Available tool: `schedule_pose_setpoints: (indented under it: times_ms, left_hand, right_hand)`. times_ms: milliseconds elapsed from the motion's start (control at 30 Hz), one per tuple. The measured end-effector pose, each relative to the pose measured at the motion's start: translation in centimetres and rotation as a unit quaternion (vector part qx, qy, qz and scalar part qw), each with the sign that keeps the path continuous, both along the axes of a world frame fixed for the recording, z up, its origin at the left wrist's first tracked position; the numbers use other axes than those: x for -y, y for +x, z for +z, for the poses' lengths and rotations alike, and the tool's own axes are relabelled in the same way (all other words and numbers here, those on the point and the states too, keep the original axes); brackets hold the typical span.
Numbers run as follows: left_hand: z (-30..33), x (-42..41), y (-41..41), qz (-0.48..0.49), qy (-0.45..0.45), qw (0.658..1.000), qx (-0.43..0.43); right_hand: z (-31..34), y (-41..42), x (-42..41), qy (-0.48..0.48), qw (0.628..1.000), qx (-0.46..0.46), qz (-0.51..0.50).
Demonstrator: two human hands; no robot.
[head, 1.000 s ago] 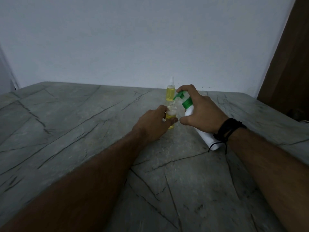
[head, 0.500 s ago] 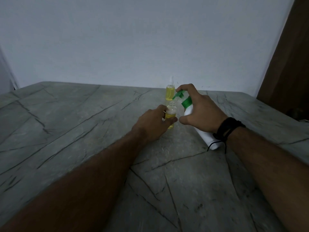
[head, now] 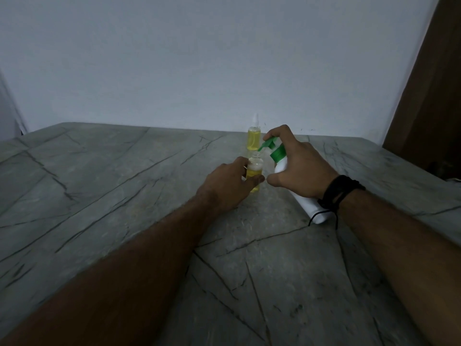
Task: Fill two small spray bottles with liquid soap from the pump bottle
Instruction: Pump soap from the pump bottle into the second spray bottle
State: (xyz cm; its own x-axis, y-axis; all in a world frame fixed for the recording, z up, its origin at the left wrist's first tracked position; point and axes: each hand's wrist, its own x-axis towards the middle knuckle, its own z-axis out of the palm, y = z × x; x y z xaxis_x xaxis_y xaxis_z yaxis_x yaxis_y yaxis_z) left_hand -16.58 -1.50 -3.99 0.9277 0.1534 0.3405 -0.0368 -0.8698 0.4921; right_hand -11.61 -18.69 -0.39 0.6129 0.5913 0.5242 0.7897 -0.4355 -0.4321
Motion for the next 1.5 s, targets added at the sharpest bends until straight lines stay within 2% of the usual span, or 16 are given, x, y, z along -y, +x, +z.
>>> schedule_pose_setpoints:
  times_ms: [1500]
  left_hand:
    - [-0.55, -0.39, 0.53, -0.003, -0.003, 1.0, 0.002]
  right_hand:
    - [0.03, -0.03, -0.06, -0.008, 1.0, 0.004, 0.013]
